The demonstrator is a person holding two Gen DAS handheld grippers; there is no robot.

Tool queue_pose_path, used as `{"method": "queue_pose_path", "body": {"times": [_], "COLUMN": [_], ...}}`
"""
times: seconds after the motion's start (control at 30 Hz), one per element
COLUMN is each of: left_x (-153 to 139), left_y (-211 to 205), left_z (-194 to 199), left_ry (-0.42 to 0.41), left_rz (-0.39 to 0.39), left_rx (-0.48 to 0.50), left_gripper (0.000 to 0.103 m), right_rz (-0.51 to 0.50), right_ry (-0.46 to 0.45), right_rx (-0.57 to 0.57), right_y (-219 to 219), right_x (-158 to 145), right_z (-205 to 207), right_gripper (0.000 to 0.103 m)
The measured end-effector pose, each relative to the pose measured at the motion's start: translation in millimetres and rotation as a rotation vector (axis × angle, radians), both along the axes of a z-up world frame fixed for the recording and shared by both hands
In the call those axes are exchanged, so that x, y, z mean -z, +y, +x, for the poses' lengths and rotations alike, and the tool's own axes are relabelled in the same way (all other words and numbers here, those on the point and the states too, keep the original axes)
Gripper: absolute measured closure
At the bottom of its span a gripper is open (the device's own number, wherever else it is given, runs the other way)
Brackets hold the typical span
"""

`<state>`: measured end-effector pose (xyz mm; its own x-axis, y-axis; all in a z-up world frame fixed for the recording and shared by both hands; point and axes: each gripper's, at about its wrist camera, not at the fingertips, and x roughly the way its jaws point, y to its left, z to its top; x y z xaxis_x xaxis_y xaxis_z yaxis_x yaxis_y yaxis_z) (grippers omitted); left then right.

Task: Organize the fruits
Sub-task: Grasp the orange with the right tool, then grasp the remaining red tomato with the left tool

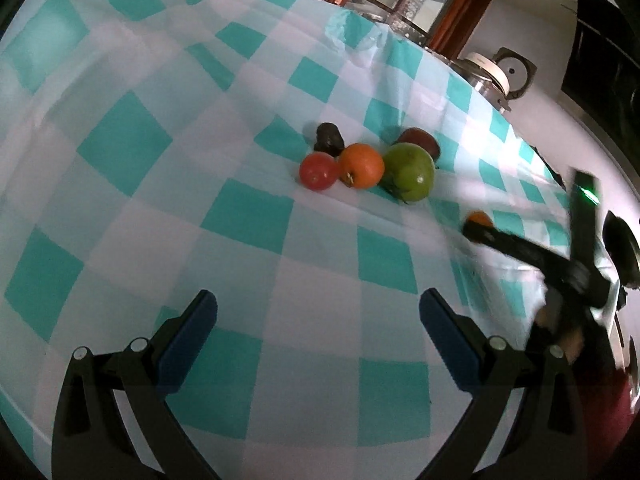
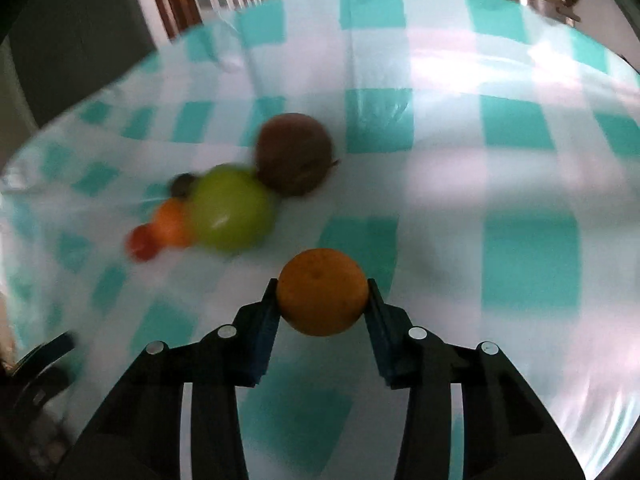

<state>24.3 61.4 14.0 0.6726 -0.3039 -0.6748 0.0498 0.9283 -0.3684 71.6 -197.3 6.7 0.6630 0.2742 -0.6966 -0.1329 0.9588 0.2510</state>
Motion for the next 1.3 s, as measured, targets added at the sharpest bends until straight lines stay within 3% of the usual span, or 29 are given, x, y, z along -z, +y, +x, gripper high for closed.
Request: {"method": "queue_pose_path", "body": {"times": [0.07, 0.2, 0.33, 0.43, 0.5, 0.57, 0.63, 0.67, 0.77, 0.87, 1.1, 1.2, 1.3], "left_x": [0, -1, -8, -5, -3, -1, 3, 5, 4, 1, -5, -5, -6], "left_y": [-1, -9, -32, -43, -50, -56, -61, -63, -61, -61, -65, -58, -54], "left_z": [0, 14, 46, 75, 93, 108, 123, 128, 134, 113, -32, -56, -64], "left_ry": [0.005, 0.053, 0.033, 0.022, 0.038, 0.032, 0.058, 0.065, 0.044, 0.033, -0.027, -0.035, -0.048], "left_rz": [-0.005, 0.070, 0.281, 0.374, 0.394, 0.436, 0.454, 0.463, 0.441, 0.438, 0.294, 0.235, 0.262], "left_rx": [0.002, 0.023, 0.060, 0.059, 0.082, 0.082, 0.110, 0.115, 0.130, 0.125, 0.151, 0.118, 0.102], "left_gripper": [0.002, 0.002, 0.002, 0.002, 0.002, 0.009, 0.029, 0.034, 0.071, 0.070, 0.070, 0.070, 0.070], "right_rz": [0.047, 0.048, 0.053, 0.098, 0.125, 0.137, 0.144, 0.148, 0.156, 0.162, 0.167, 0.171, 0.170], "right_ry": [-0.022, -0.039, -0.037, -0.019, -0.001, 0.003, 0.002, 0.003, 0.006, 0.000, 0.003, 0.006, 0.009], "right_rx": [0.012, 0.047, 0.038, 0.033, 0.043, 0.038, 0.031, 0.029, 0.029, 0.030, 0.018, 0.016, 0.017], "right_y": [-1, 2, 5, 0, -5, -5, -5, -5, -5, -6, -4, -4, -4], "right_x": [1, 4, 3, 7, 9, 10, 10, 10, 10, 10, 11, 11, 12], "right_z": [-27, -48, -48, -43, -41, -40, -40, -40, -40, -41, -39, -39, -38], "right_gripper": [0.061, 0.061, 0.061, 0.061, 0.061, 0.061, 0.061, 0.061, 0.061, 0.061, 0.061, 0.061, 0.061]}}
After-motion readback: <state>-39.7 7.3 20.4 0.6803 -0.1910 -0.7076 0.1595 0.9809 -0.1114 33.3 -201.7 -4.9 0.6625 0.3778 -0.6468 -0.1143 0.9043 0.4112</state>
